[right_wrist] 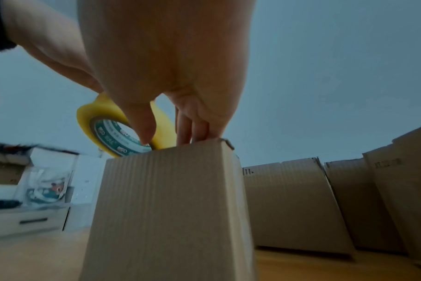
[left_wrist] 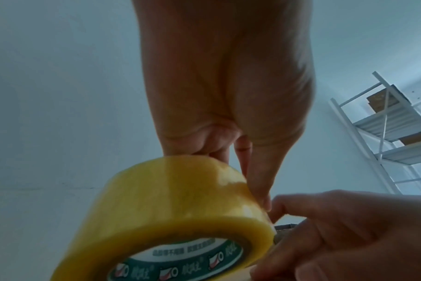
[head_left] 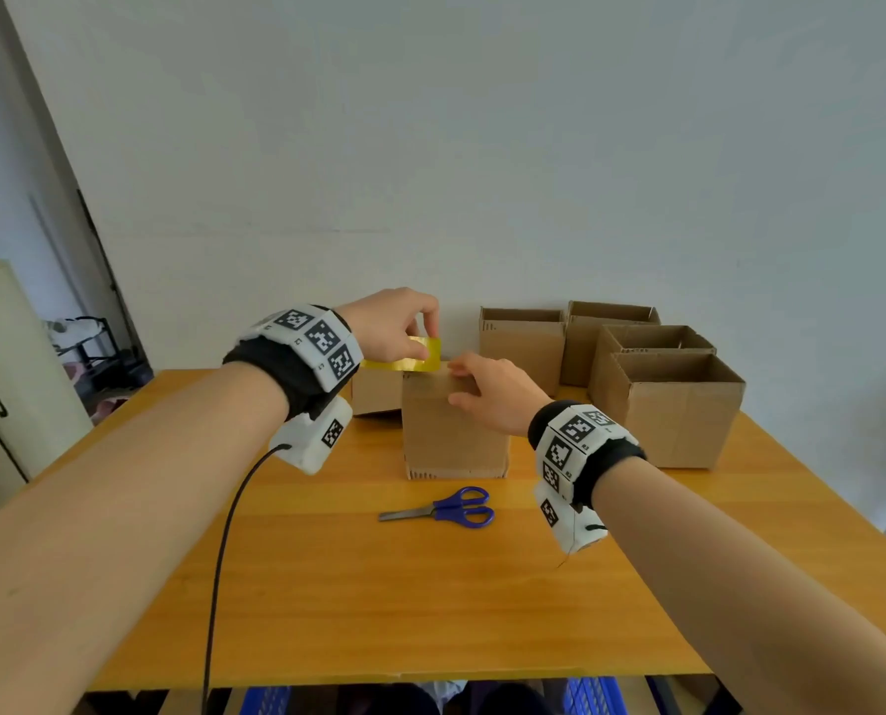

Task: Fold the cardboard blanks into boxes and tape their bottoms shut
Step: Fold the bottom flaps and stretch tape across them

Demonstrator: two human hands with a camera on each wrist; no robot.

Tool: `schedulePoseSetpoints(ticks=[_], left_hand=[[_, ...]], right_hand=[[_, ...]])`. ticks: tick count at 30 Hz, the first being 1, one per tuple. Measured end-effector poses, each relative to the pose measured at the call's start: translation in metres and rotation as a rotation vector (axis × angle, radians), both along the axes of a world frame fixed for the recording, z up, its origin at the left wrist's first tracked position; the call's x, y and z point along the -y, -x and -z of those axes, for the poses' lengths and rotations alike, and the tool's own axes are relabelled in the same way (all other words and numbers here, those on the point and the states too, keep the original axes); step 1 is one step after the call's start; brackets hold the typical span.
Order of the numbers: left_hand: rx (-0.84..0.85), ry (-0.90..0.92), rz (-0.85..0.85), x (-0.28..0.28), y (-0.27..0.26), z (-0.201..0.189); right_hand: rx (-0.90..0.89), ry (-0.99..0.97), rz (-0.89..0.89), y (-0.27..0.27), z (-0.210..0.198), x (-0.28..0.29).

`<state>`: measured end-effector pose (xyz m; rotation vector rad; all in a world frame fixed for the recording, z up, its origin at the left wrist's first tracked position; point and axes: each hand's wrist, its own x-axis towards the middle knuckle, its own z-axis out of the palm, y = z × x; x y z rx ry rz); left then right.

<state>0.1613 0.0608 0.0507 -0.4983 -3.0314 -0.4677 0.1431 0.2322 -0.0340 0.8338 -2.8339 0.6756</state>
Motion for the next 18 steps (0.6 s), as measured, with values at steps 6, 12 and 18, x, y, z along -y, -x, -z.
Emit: schedulePoseSetpoints(ticks=[6,12,18], left_hand=[[0.061,0.049,0.039,-0.015,0.007,-0.008],[0.089,0.097,0.099,-0.025,0.01,-0.012],[0.101,0.092,0.048,-0.027,0.015,-0.012]], right_hand=[[0.12,0.309,-0.018,0.007,-0.007,0.0],[0.152,0.571,0.006,0.017,-0.008,-0.001],[0.141,0.814,0.045,0.015,-0.008,-0.002]])
